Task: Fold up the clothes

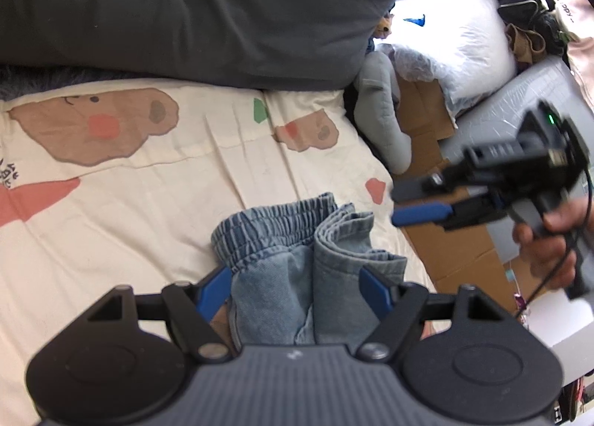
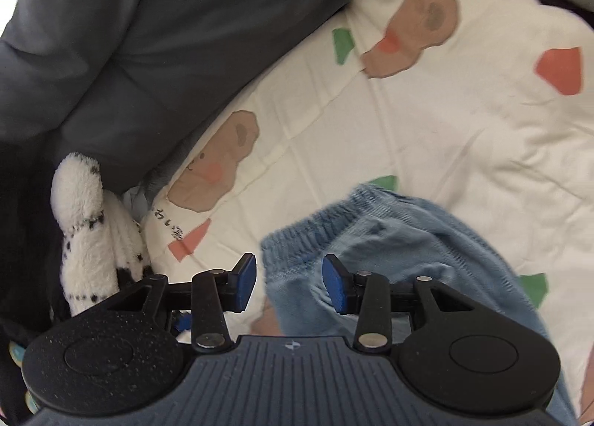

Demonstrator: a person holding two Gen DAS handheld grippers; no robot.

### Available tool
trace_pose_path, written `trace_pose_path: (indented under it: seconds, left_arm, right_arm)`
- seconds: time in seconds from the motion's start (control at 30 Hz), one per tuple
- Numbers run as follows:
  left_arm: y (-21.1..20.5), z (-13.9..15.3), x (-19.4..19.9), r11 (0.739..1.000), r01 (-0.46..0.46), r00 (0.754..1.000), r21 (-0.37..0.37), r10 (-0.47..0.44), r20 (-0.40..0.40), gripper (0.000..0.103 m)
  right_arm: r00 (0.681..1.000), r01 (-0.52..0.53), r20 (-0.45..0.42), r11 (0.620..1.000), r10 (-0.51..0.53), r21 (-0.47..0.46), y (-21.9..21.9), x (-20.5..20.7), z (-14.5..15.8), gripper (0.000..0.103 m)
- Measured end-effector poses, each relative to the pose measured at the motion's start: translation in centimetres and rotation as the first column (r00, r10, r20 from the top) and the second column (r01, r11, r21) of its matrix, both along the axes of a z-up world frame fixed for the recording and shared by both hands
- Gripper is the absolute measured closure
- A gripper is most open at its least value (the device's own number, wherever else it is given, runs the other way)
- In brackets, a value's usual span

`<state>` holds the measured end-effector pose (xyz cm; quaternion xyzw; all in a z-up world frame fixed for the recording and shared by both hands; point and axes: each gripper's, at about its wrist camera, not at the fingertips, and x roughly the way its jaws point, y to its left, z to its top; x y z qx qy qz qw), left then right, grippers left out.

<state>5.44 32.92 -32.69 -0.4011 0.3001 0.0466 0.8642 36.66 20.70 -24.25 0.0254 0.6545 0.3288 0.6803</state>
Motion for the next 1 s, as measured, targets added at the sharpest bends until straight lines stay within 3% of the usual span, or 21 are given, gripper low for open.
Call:
trace_pose_path:
  seconds: [0.13,0.3,0.4,0.53,0.8,0.87,1.0]
  left_arm:
    - [-0.3,0.0,0.3,1.0,0.013,1.0,0.01,-0.013,-0.002,0.025]
    - [-0.6,0.0,0.4,1.0,0.022,1.0,0.015,-0.022,-0.006,0.025]
    - [-0.7,0.0,0.4,0.999,0.03,0.999,0.017,-0.03,-0.012,0.025]
    - [-0.9,-0.3,0.4,0.999,0.04,0.999,0.019,-0.04,-0.026,0.025]
    - [-1.0,-0.9,0.0,0.999,0.045,0.998,0.011,-0.044,-0.047,0.025]
    - [-1.0,-0.9,0.0,0.999,0.042,0.998,0.01,-0.041,-0.047,0.025]
    - [-0.9,-0.9,-0.1,0.999,0.036,0.998,0.004,-0.036,-0.043,0.025]
  right_arm:
    - [0.997,-0.002,0.081,0.999,0.005,-0.041,-3.6,-1.0,-0.2,0.04]
    - [0.989,0.006,0.151,0.999,0.002,-0.052,-7.2,-2.0,-1.2,0.038]
    - [0.983,-0.026,0.179,0.999,0.033,-0.042,-8.2,-2.7,-2.3,0.035]
    - [0.973,-0.078,0.218,0.997,0.082,-0.026,-8.1,-3.7,-4.0,0.021]
    - [0.969,-0.121,0.218,0.993,0.118,0.001,-7.6,-4.5,-8.2,0.021]
    - [0.967,-0.125,0.224,0.992,0.119,0.01,-7.7,-4.6,-8.4,0.024]
    - [0.956,-0.151,0.256,0.988,0.141,0.02,-7.7,-4.8,-7.6,0.069]
